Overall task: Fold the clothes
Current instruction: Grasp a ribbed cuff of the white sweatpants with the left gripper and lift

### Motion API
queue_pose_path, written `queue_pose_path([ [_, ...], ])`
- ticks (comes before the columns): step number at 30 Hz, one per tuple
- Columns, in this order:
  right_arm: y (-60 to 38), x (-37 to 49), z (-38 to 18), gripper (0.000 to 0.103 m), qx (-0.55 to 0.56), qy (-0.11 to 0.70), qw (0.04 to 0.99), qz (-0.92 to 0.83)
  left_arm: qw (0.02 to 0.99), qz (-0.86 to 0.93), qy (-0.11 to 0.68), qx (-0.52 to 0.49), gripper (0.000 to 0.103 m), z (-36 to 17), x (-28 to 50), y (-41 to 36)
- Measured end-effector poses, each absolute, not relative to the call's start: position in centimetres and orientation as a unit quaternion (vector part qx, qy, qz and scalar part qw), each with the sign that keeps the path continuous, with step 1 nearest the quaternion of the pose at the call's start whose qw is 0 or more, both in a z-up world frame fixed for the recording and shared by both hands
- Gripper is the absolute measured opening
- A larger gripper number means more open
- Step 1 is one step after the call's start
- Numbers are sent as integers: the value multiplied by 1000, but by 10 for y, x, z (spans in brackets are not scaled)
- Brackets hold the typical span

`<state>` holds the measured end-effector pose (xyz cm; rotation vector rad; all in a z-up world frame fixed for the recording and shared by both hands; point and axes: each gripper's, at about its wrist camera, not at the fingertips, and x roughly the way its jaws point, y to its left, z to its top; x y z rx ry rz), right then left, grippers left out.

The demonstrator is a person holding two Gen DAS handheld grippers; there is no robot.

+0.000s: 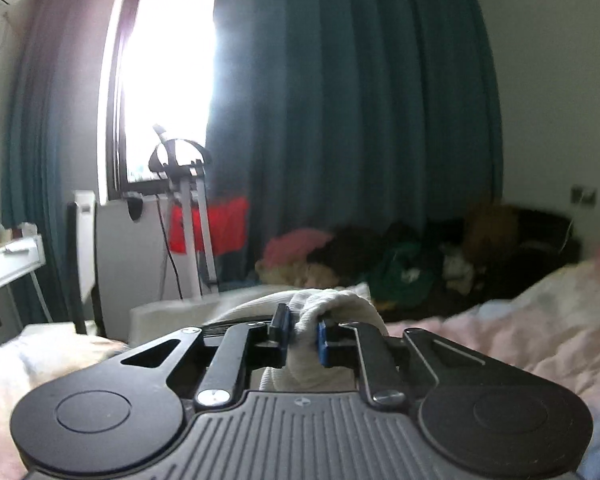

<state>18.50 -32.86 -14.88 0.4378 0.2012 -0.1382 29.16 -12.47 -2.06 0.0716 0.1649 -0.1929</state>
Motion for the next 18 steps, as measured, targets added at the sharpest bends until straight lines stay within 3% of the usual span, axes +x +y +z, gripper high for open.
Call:
queue_pose_path([
  [5, -319, 166, -132, 87, 196, 75, 977, -47, 995, -84, 61, -9, 10, 21, 201, -39],
  [11, -280, 133, -102, 87, 102, 59, 993, -18, 996, -61, 63, -22, 10, 21, 130, 47],
  [18, -222, 109, -111, 86, 83, 166, 979, 83, 989, -39, 109, -91, 10, -20, 107, 128],
])
